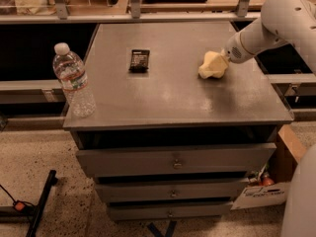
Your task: Move sponge near rxbar chocolate
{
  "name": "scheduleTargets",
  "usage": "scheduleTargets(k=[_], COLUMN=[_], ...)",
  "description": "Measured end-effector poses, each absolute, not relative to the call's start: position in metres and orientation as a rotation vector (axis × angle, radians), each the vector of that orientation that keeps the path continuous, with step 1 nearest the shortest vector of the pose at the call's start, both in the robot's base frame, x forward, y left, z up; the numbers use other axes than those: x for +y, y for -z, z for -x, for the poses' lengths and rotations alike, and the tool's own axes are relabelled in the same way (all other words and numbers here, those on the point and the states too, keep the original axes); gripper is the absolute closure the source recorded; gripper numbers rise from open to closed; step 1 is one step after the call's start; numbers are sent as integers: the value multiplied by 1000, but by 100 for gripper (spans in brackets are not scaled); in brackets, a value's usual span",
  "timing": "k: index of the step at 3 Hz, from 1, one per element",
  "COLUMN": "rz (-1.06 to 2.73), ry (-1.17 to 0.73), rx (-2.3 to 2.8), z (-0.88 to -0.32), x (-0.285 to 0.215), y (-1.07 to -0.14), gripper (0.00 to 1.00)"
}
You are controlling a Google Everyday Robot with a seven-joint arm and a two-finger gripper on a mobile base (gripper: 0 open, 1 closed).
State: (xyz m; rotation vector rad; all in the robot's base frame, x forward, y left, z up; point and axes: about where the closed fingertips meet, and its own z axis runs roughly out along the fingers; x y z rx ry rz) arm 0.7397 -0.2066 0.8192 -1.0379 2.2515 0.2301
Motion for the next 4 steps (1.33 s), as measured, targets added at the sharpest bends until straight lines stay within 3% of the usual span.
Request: scheduleTargets(k=[2, 3, 4], rz=[1042, 1105, 1194], ry=[-248, -291, -316], rx=[2252, 2186, 2090], z=[-741, -739, -734], x=[-204, -187, -158], y=[-820, -850, -888], gripper=[87, 100, 100])
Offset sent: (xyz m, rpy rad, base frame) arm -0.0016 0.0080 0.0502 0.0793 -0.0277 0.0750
